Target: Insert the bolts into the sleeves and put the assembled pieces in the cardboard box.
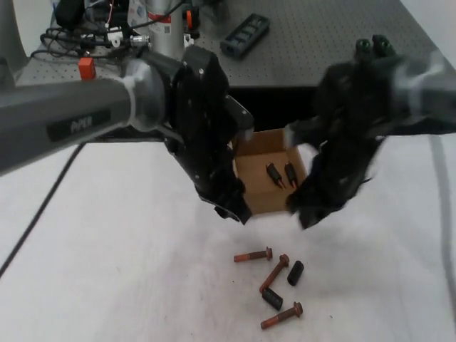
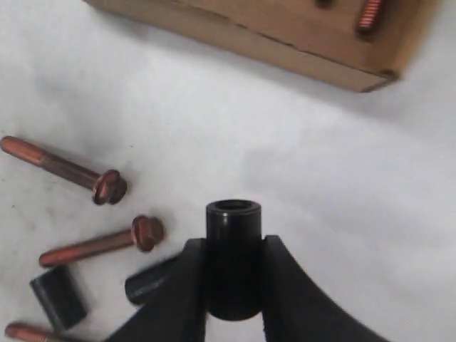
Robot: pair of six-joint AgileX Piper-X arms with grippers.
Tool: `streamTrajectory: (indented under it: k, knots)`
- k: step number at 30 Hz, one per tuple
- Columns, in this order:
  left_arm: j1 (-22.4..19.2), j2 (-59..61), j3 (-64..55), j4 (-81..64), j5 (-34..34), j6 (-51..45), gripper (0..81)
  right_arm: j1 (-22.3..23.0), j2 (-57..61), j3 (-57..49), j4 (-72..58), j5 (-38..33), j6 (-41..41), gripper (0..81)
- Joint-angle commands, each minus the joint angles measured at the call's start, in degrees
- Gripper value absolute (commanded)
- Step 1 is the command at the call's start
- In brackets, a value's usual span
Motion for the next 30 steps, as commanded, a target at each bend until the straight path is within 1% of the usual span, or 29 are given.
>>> streamTrajectory:
  k: [1, 3, 6, 10, 13, 16, 20, 28, 29, 30]
  knots:
    - [-3.1, 2.5, -1.2, -1.4, 0.8, 8.1, 36.9, -2.9, -8.0, 4.3, 0.7, -3.4, 1.1, 3.5]
    - [-4.9, 4.4, -2.6, -0.3, 0.4, 12.1, 36.9, -4.7, -12.4, 7.8, 0.7, -4.8, 1.6, 3.5]
    - [-6.9, 7.9, -5.8, 2.1, -1.2, 15.0, 36.9, -6.3, -18.7, 12.9, 0.7, -5.3, 2.4, 3.5]
    - [-8.3, 11.8, -11.0, 5.9, -6.3, 17.7, 36.9, -7.1, -25.4, 17.6, 0.7, -5.3, 2.4, 3.5]
    - [-8.5, 14.0, -13.6, 8.1, -7.9, 19.1, 36.8, -7.3, -28.4, 19.6, 1.0, -5.3, 2.4, 3.5]
    - [-8.5, 15.3, -14.8, 8.2, -9.8, 20.5, 34.8, -7.3, -29.7, 20.1, 2.2, -5.3, 2.4, 3.5]
    - [-8.5, 16.0, -14.9, 9.1, -10.1, 21.5, 27.2, -7.3, -29.9, 20.1, 2.6, -5.3, 2.4, 3.5]
    - [-8.6, 17.4, -14.9, 10.0, -10.2, 21.5, 26.3, -7.2, -29.9, 20.1, 2.5, -5.3, 2.4, 3.5]
    - [-8.6, 17.5, -14.9, 10.0, -10.0, 21.5, 25.3, -7.2, -29.9, 20.1, 2.5, -5.3, 2.4, 3.5]
    - [-8.6, 17.7, -14.9, 10.0, -10.0, 21.5, 22.3, -7.2, -29.9, 20.1, 2.4, -5.3, 2.4, 3.5]
